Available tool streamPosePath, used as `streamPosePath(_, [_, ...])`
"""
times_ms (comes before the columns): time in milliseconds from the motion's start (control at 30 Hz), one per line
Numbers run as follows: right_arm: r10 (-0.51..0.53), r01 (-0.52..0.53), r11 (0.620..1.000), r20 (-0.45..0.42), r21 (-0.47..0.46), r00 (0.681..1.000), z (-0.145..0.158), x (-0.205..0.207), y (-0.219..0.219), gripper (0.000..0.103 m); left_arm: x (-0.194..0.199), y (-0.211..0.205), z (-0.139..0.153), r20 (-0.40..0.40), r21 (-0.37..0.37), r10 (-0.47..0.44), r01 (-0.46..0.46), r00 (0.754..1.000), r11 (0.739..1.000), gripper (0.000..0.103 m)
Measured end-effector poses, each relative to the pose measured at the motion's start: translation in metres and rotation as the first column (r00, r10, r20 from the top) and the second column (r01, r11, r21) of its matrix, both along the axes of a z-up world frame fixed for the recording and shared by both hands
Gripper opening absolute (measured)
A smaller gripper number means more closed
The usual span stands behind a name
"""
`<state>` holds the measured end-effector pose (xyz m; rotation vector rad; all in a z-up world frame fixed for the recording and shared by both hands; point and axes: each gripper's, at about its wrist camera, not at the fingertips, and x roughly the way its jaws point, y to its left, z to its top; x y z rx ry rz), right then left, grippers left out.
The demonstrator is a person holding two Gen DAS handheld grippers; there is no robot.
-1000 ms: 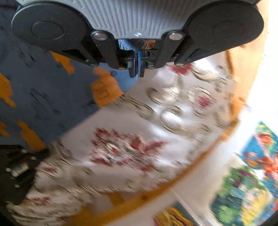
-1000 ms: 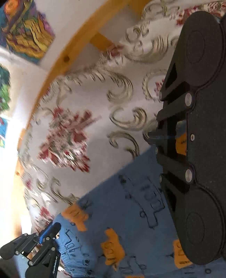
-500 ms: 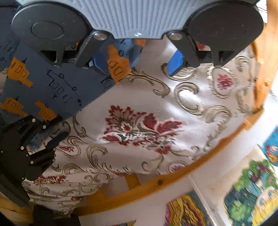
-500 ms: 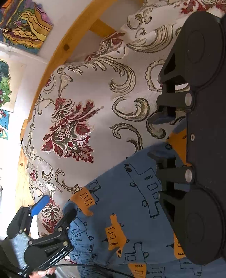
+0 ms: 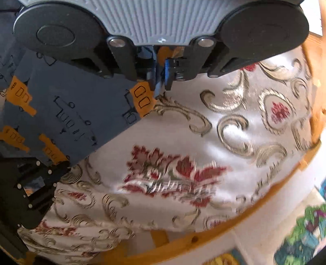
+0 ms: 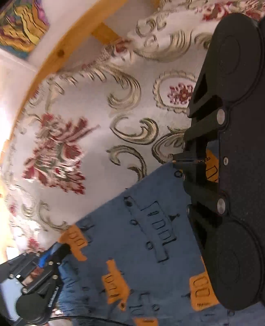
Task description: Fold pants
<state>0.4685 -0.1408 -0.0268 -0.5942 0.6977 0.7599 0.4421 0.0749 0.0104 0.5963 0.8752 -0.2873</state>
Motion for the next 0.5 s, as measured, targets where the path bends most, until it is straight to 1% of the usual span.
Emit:
streamPosePath(67, [-0.016,0.015,1.000,0.031,0.018,0.999,0.009,-0.010,-0.007,0.000,-0.008,0.001,0.011,0.039,-0.010,0.008,-0.008,0.999,1.000,0.005])
streamPosePath(133, [-0.029,0.026,0.999,0.067,0.045,0.997,0.020,-0.029,-0.015,0.000,-0.022,0.003,0.025,0.084,-0.041,0.009,-0.006,0.996,0.999,0.005])
streamPosePath(233, [-0.033,0.024,0.997,0.139,0.069,0.990,0.039,-0.067,-0.025,0.000,-0.047,0.004,0.042,0.153,-0.047,-0.016,0.023,0.988,0.999,0.004])
streamPosePath(333, [-0.022,0.008,0.998,0.220,0.069,0.975,0.054,-0.112,-0.034,0.000,-0.081,0.005,0.059,0.230,-0.064,-0.052,0.068,0.972,0.996,0.004])
streamPosePath(433, [-0.006,-0.011,0.998,0.281,0.060,0.960,0.062,-0.164,-0.041,0.000,-0.118,0.002,0.071,0.295,-0.041,-0.106,0.123,0.950,0.992,0.004])
streamPosePath(467, [0.005,-0.022,0.998,0.290,0.054,0.957,0.062,-0.181,-0.043,0.000,-0.131,0.000,0.072,0.308,-0.024,-0.119,0.133,0.944,0.991,0.004])
streamPosePath(500, [0.013,-0.029,0.998,0.299,0.050,0.954,0.062,-0.198,-0.044,0.000,-0.142,-0.001,0.070,0.305,-0.015,-0.132,0.144,0.943,0.989,0.004])
